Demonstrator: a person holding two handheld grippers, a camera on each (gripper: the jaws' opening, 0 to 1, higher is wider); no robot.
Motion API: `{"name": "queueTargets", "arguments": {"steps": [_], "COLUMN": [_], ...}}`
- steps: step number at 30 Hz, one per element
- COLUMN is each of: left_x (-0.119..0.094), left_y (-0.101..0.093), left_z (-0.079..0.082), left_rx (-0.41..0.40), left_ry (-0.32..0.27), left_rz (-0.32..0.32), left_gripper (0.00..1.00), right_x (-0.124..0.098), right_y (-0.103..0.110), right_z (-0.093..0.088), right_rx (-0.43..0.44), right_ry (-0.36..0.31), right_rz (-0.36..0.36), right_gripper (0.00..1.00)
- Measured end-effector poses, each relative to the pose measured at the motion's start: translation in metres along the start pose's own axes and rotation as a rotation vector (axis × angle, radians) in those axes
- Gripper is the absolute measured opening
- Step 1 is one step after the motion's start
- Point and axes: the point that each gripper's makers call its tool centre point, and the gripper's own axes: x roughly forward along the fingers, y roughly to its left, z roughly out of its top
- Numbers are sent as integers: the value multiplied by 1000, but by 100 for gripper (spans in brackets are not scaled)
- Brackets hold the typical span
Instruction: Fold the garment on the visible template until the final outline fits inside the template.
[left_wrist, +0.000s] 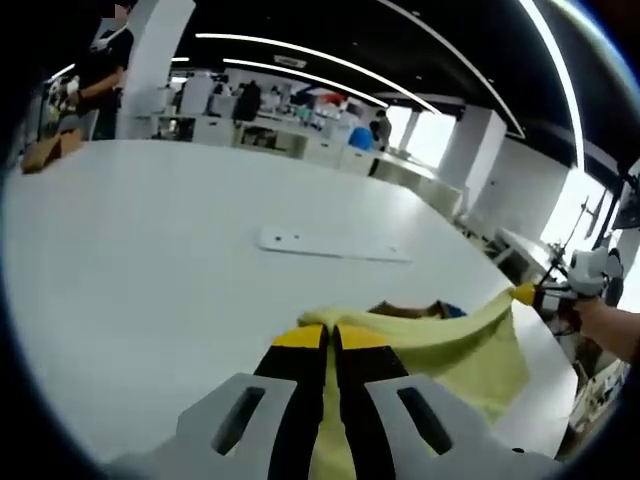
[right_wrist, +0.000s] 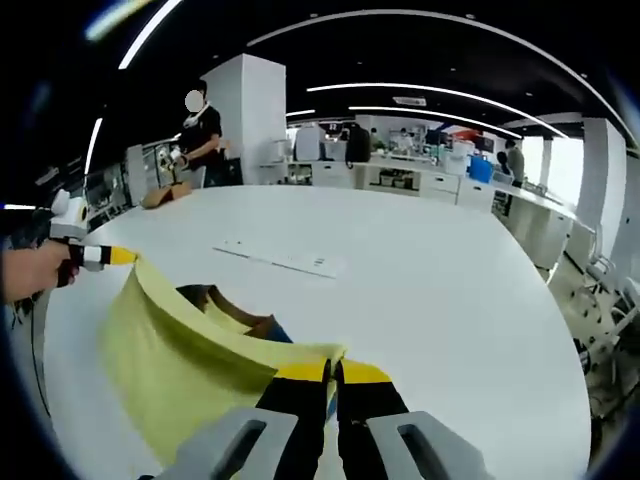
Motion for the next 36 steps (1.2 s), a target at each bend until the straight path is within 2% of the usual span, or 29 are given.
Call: {"name": "queueTargets", "arguments": {"steps": [11,27,31,36], "left_x": [15,32,34,33], "left_y": [7,19,22,23], "left_z": [-3,-19,-23,-23], "left_rx": [-18,-17,-38,-44], "left_ry": [16,71,85,83], "left_rz": [11,38,42,42], "left_gripper": [0,0,0,2], "right_x": [17,36,38,39], "right_y": [-7,-9,-9,-9], "right_z": [-7,-24,-26,-27], "right_rx": [-16,-38,-46,-44], "right_ry": [43,103,110,109], "right_rz": [-11,-13,-13,-8], "right_gripper": [0,0,0,10]}}
